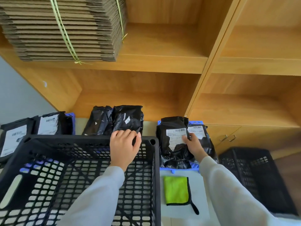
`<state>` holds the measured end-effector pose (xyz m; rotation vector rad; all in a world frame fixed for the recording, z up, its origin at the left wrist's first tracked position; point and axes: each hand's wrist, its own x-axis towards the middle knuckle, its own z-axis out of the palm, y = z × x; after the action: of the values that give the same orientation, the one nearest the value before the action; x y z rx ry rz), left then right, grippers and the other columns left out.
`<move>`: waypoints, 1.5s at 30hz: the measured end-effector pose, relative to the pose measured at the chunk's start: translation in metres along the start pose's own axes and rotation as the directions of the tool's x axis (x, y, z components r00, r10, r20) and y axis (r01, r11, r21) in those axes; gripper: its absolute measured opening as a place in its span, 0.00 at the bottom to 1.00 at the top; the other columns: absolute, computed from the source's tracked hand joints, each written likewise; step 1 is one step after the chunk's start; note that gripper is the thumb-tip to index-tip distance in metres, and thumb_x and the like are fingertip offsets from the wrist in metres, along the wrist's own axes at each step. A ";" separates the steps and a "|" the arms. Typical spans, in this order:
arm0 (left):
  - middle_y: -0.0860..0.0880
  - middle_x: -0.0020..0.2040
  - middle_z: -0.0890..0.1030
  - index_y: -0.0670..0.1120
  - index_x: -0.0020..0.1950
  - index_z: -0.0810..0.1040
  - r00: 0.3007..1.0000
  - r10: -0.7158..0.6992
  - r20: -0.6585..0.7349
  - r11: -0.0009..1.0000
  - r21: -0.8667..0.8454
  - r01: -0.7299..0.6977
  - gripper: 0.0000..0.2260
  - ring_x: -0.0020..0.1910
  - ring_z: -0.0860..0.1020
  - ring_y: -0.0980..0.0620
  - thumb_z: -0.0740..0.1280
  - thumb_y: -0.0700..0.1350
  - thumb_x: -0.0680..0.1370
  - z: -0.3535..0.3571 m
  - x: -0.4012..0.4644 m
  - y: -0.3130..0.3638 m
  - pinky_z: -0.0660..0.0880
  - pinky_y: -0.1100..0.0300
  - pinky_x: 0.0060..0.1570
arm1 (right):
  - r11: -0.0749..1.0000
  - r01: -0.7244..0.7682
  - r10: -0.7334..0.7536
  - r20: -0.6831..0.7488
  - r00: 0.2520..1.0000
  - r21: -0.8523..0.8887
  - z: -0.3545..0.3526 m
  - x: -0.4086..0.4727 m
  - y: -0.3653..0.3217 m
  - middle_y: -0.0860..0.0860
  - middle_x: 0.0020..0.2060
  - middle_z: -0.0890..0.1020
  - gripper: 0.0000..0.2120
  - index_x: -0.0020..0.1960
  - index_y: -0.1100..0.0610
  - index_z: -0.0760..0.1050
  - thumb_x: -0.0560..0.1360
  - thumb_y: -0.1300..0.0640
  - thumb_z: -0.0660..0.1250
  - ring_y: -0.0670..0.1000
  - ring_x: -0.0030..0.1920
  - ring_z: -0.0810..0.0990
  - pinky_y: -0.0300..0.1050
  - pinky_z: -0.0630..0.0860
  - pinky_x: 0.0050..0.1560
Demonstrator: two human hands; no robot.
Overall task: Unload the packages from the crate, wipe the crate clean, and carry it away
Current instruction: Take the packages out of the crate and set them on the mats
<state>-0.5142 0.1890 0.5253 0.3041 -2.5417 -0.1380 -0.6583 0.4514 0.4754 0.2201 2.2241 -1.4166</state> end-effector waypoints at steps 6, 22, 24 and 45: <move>0.55 0.34 0.77 0.48 0.38 0.79 0.999 -0.004 -0.034 1.000 -0.005 0.003 0.15 0.37 0.75 0.52 0.62 0.49 0.83 0.005 -0.001 0.000 0.71 0.54 0.54 | 0.992 -0.079 0.077 -0.021 0.997 -0.103 0.015 0.028 0.029 0.59 0.66 0.75 0.24 0.73 0.60 0.62 0.83 0.51 0.64 0.58 0.60 0.75 0.53 0.72 0.61; 0.54 0.33 0.72 0.48 0.38 0.76 0.997 -0.023 0.078 0.998 0.055 0.019 0.18 0.35 0.70 0.50 0.58 0.52 0.85 -0.005 -0.002 0.003 0.66 0.53 0.44 | 0.958 0.099 -0.139 -0.133 0.981 -0.270 0.014 0.009 0.013 0.58 0.66 0.77 0.22 0.71 0.57 0.65 0.79 0.58 0.67 0.60 0.64 0.76 0.55 0.75 0.62; 0.54 0.33 0.72 0.49 0.39 0.76 0.992 0.001 0.122 0.999 0.052 -0.007 0.18 0.35 0.71 0.50 0.57 0.52 0.85 -0.011 0.000 0.001 0.66 0.53 0.43 | 0.946 0.124 -0.170 -0.134 0.976 -0.299 0.011 -0.002 0.007 0.58 0.65 0.77 0.20 0.70 0.58 0.67 0.80 0.58 0.66 0.61 0.64 0.76 0.55 0.75 0.61; 0.46 0.84 0.42 0.55 0.83 0.36 0.784 0.186 0.593 0.978 -0.035 -0.206 0.45 0.83 0.41 0.45 0.65 0.60 0.79 -0.061 -0.026 -0.067 0.40 0.39 0.79 | 0.967 0.075 -0.094 -0.067 0.993 -0.244 0.045 -0.157 0.058 0.49 0.47 0.84 0.08 0.59 0.48 0.75 0.81 0.56 0.64 0.51 0.47 0.84 0.55 0.82 0.50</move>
<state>-0.4469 0.1283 0.5511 -0.0093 -3.1867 -0.1264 -0.4852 0.4570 0.4892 0.0994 2.4717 -1.1819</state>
